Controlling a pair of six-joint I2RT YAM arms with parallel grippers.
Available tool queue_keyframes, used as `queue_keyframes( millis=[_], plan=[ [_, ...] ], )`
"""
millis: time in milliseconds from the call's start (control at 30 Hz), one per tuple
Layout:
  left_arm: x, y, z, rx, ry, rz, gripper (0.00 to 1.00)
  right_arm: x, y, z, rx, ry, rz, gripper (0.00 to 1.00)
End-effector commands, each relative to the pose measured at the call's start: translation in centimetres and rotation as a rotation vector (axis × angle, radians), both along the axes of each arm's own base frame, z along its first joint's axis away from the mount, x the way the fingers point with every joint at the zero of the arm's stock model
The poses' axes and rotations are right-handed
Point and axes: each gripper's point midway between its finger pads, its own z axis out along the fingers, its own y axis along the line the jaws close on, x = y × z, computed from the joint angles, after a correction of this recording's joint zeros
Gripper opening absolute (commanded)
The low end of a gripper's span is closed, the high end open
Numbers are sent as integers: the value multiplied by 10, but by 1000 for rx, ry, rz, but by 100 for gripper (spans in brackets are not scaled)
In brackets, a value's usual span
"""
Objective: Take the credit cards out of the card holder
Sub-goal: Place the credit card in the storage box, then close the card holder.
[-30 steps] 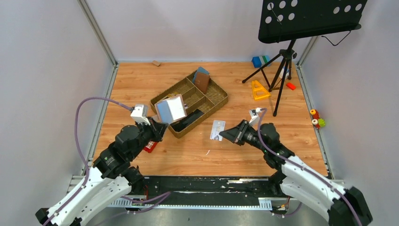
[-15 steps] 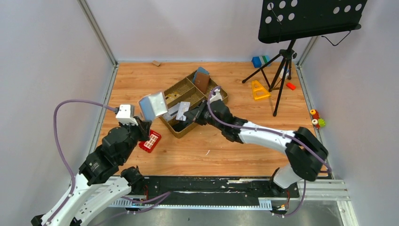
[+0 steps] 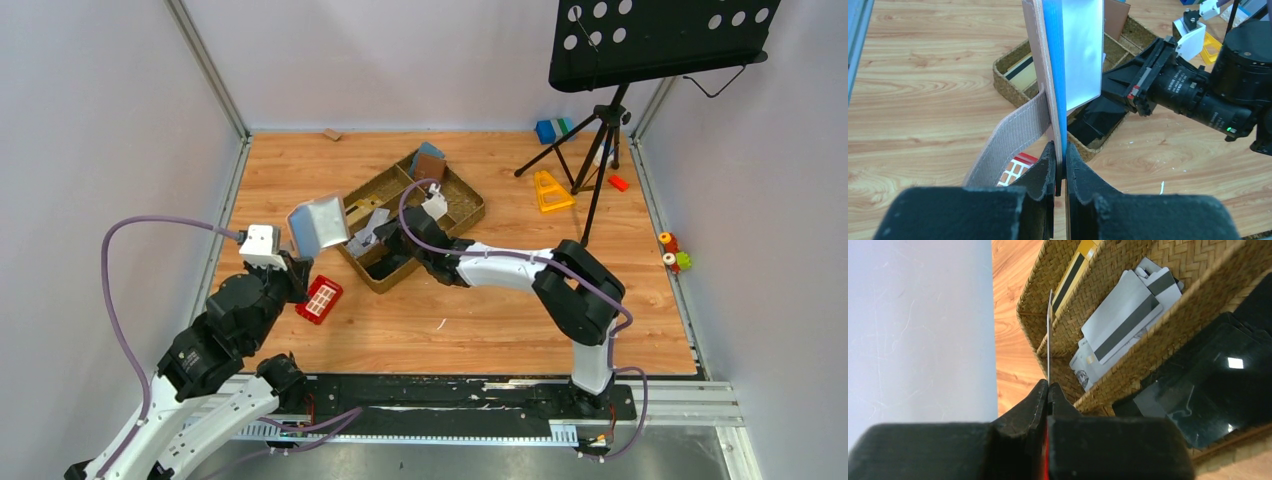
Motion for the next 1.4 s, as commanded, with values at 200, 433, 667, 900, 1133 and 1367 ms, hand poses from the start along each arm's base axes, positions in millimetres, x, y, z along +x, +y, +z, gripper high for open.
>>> queue_keyframes(
  millis=[200,433,667,900,1133,1367],
  plan=[
    [3,-3,0,32,-11,-18,0,27,20,6,66,-38,-93,1],
    [3,-8,-4,46,2,-49,0,33,30,10,40,-133,-43,30],
    [2,-19,-5,37,22,-100,0,19,8,39,-28,-282,17,55],
    [-10,-56,2,-87,22,-274,0,-49,-8,98,92,-595,370,53],
    [-20,-96,-6,-188,85,-442,0,-122,-15,125,213,-667,702,53],
    [-34,-136,-7,-336,122,-623,0,-154,-39,134,230,-710,772,57]
  ],
)
